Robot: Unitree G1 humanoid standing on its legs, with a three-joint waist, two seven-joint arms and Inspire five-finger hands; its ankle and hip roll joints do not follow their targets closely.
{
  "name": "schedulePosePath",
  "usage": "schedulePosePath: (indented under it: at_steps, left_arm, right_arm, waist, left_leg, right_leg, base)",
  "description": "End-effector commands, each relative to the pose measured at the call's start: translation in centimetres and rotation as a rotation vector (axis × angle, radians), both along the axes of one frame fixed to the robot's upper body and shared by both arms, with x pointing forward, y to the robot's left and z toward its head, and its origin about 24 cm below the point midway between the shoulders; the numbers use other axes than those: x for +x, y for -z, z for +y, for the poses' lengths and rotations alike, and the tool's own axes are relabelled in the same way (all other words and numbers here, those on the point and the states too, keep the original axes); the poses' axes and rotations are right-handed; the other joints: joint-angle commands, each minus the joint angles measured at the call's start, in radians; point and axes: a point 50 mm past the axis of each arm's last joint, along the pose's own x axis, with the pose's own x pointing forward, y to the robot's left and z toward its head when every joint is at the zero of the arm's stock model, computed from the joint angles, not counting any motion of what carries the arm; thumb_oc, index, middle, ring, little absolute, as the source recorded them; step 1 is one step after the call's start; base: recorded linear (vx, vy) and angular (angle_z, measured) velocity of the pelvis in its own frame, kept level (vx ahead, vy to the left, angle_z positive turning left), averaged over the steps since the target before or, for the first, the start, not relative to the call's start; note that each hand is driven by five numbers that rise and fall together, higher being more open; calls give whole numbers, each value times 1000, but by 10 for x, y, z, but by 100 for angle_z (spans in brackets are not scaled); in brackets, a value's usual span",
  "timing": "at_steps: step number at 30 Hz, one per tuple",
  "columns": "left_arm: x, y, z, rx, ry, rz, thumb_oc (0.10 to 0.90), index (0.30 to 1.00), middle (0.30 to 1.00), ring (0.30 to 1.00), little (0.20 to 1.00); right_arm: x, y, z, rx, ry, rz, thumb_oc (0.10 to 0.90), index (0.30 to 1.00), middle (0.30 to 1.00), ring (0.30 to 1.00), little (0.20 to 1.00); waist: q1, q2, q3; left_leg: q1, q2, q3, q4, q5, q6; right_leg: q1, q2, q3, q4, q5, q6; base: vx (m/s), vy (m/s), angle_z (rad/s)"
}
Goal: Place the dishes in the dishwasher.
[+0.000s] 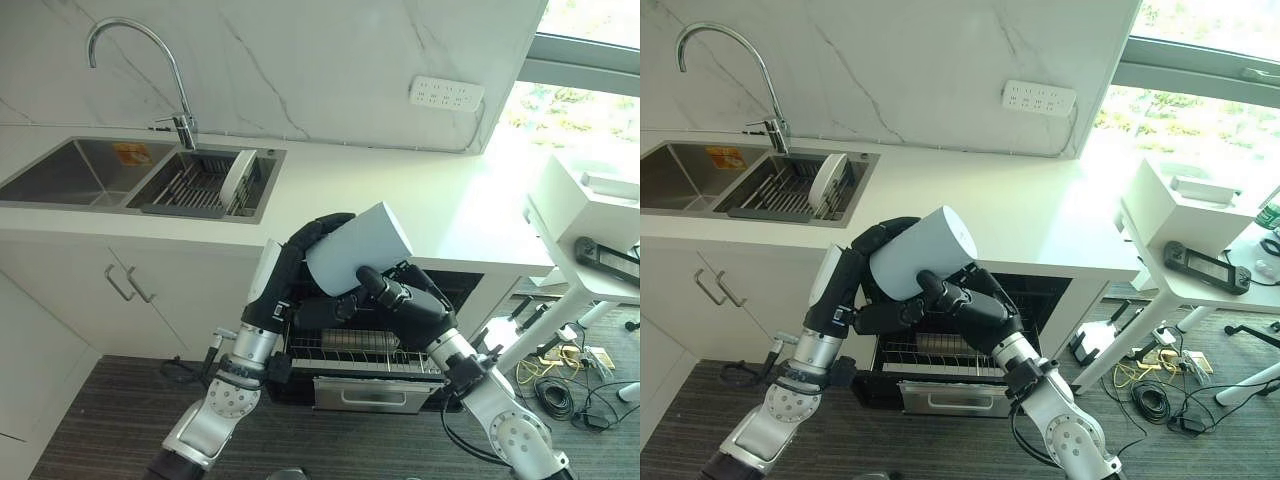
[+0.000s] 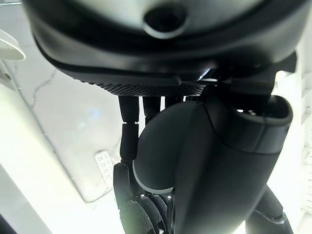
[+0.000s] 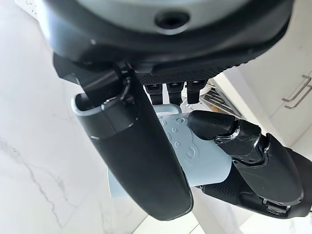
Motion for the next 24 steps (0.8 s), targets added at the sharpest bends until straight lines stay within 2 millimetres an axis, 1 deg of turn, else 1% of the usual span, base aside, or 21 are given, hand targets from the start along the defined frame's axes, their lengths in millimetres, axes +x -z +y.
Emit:
schedulePosePath:
  at_steps: [1, 10, 24]
  left_arm:
    - [-7, -19, -30, 25, 224, -131, 400, 300, 300, 300, 300]
    - [-9, -18, -35, 34, 257, -130, 400, 300, 300, 300, 300]
    - [-8, -17, -36, 39, 249, -139, 400, 300, 300, 300, 300]
  right_arm:
    - [1, -100, 4, 341, -29, -501, 400, 300, 300, 300, 300]
    - [0, -101, 6, 336, -31, -524, 400, 300, 300, 300, 300]
    - [2, -95, 7, 307, -22, -483, 400, 300, 300, 300, 300]
  waist:
    - [-2, -8, -25]
    - [-8, -3, -23]
    - [-14, 0, -25]
  left_leg:
    - [95, 33, -20, -26, -185, -29]
    - [91, 34, -15, -26, -184, -29]
    - [89, 33, -11, -26, -185, -26]
  right_leg:
    - [19, -13, -7, 4, -111, 65]
    - [13, -13, -1, 4, -111, 64]
    - [8, -16, 1, 4, -109, 65]
  base:
    - [0, 0, 0]
    - [0, 0, 0]
    - [-1, 4, -1]
